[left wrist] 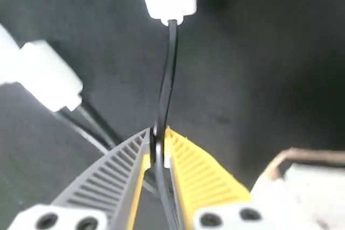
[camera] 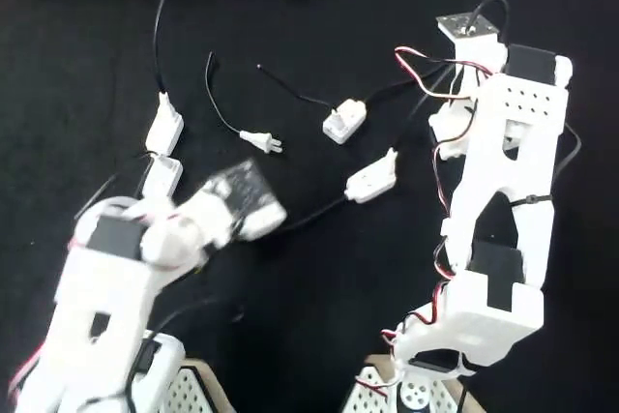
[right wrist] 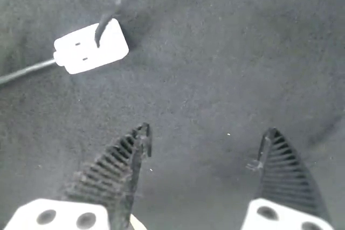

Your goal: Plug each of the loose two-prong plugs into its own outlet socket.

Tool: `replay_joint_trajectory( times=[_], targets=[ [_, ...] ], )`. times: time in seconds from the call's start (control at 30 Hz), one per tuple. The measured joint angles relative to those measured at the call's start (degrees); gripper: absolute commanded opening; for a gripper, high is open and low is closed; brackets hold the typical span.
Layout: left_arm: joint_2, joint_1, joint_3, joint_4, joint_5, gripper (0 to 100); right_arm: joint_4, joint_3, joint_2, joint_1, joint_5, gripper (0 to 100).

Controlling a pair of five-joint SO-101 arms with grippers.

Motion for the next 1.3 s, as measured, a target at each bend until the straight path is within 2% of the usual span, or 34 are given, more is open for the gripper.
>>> replay_joint_trajectory(
  times=[0.23, 0.37, 0.43, 0.57, 0.73, 0.83, 0.97, 1.17, 1.3],
  targets=[
    [-23.74, -15.56, 17.49, 1.49, -18.37, 5, 0.0, 0.62, 0.0, -1.67, 0.0, 31.5],
    [-34.99, -21.19, 20.4, 1.23, -20.48, 13, 0.0, 0.97, -2.99, -3.96, 2.81, 31.8],
    [-38.33, -22.51, 20.84, 1.23, -20.66, 14, 0.0, 0.97, -5.8, -5.36, 5.36, 31.8],
    [-39.74, -23.03, 21.1, 1.14, -20.75, 15, 0.0, 0.97, -11.52, -8.88, 8.97, 31.5],
    [-38.77, -23.03, 21.1, 1.05, -19.52, 15, -1.76, 0.97, -17.14, -17.93, 16.26, 27.0],
    [-38.68, -23.03, 21.1, 0.62, -14.51, 15, -2.73, 0.97, -17.58, -25.41, 17.67, 22.2],
    [-38.59, -24.35, 21.01, -2.73, 0.62, 15, -3.69, 0.97, -12.57, -34.55, 18.2, 21.5],
    [-38.59, -32.97, 21.54, -8.88, 24.62, 14, -5.27, -2.2, -0.97, -37.98, 23.03, 21.2],
    [-38.51, -38.59, 27.16, -16.79, 34.9, 15, -7.38, -3.87, 4.13, -39.03, 26.02, 21.4]
  ],
)
